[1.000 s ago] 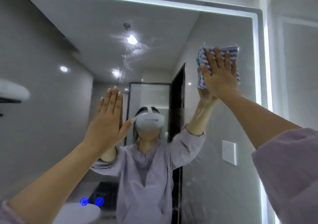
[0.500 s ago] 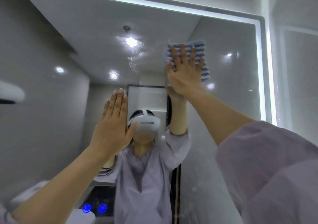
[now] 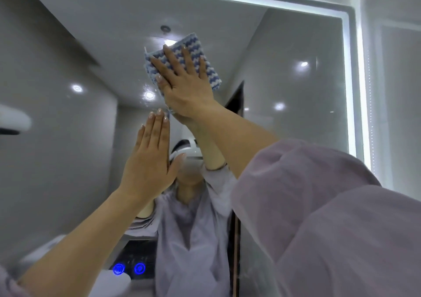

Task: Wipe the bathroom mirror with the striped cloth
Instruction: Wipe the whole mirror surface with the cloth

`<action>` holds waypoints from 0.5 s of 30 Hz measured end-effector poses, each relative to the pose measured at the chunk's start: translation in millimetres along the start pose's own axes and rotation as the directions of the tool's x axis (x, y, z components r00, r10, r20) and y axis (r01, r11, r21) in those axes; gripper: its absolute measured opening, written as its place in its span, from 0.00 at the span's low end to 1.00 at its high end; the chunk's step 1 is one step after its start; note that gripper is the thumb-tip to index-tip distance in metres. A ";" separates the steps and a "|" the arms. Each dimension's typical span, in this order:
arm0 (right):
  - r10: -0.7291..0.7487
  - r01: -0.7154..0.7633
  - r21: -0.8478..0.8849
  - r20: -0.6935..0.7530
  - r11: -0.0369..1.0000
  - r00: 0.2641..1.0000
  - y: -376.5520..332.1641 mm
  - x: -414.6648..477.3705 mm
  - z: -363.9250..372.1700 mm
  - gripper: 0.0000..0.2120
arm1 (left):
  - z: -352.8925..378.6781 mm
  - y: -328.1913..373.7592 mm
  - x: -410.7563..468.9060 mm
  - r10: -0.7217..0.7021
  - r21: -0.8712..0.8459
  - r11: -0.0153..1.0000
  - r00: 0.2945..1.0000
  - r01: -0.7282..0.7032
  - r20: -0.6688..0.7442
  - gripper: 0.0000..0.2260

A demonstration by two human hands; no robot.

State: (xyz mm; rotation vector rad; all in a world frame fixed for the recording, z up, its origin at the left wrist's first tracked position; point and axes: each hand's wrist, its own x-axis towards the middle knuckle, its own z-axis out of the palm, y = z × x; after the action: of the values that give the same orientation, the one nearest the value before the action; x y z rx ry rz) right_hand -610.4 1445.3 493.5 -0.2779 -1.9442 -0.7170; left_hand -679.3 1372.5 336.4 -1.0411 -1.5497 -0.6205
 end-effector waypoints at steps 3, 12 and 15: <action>-0.034 0.033 -0.053 -0.011 0.998 0.999 8.6 -2.8 -4.4 0.25 | -1.7 0.9 -0.3 -0.004 0.000 1.000 1.000 0.004 0.006 0.36; 0.064 -0.071 -0.066 -0.098 0.995 0.993 71.7 -25.5 -8.5 0.26 | -1.9 -0.1 -0.6 0.007 -0.024 1.000 1.000 -0.007 0.008 0.37; 0.144 -0.151 -0.066 -0.106 0.986 0.984 109.3 -35.3 -11.5 0.26 | 0.1 -1.6 -1.0 0.008 -0.013 1.000 1.000 -0.008 0.008 0.37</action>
State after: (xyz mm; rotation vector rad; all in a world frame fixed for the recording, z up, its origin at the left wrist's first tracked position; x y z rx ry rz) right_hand -532.6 1529.6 505.9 -0.4188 -1.7831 -0.6930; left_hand -680.7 1371.6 335.7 -1.0603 -1.5499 -0.6225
